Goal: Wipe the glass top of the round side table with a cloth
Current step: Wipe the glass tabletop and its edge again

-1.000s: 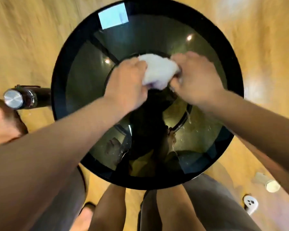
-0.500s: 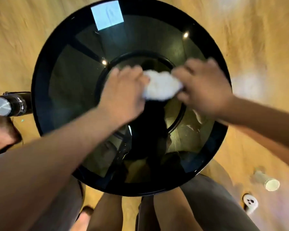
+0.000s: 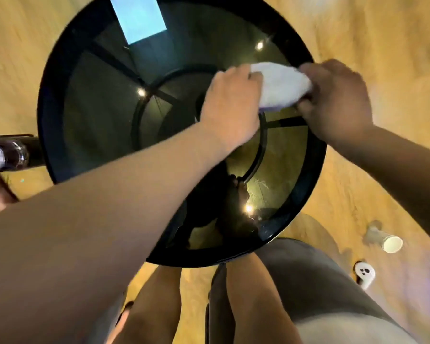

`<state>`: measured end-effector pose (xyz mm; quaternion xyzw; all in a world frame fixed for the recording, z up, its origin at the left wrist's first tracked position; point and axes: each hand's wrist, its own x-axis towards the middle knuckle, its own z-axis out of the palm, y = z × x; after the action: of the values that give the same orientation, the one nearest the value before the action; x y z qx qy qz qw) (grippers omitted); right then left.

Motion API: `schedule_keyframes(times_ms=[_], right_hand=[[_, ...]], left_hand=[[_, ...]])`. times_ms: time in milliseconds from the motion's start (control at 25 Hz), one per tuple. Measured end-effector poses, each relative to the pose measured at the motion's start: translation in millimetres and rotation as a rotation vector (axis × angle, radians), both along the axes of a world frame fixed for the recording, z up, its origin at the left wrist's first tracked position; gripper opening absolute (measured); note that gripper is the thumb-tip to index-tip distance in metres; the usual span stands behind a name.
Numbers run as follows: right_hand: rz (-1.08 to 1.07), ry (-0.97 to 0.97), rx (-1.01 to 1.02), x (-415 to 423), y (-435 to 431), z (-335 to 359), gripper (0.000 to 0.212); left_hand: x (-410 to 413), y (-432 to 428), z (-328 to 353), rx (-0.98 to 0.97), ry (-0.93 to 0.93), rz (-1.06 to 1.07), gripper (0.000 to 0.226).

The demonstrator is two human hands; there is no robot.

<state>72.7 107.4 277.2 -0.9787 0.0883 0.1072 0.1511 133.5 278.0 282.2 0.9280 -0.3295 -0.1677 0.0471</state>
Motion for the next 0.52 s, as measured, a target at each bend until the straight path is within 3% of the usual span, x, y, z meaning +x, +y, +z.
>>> schedule_keyframes(times_ms=[240, 400, 520], right_hand=[[-0.197, 0.234, 0.046, -177, 71, 25, 0.043], [-0.237, 0.427, 0.091, -224, 175, 35, 0.05], [-0.164, 0.452, 0.15, -224, 246, 38, 0.048]], left_hand=[[-135, 48, -3, -0.06, 0.234, -0.363, 0.045], [-175, 152, -6, -0.043, 0.276, -0.505, 0.038], [-180, 236, -9, -0.076, 0.303, -0.482, 0.032]])
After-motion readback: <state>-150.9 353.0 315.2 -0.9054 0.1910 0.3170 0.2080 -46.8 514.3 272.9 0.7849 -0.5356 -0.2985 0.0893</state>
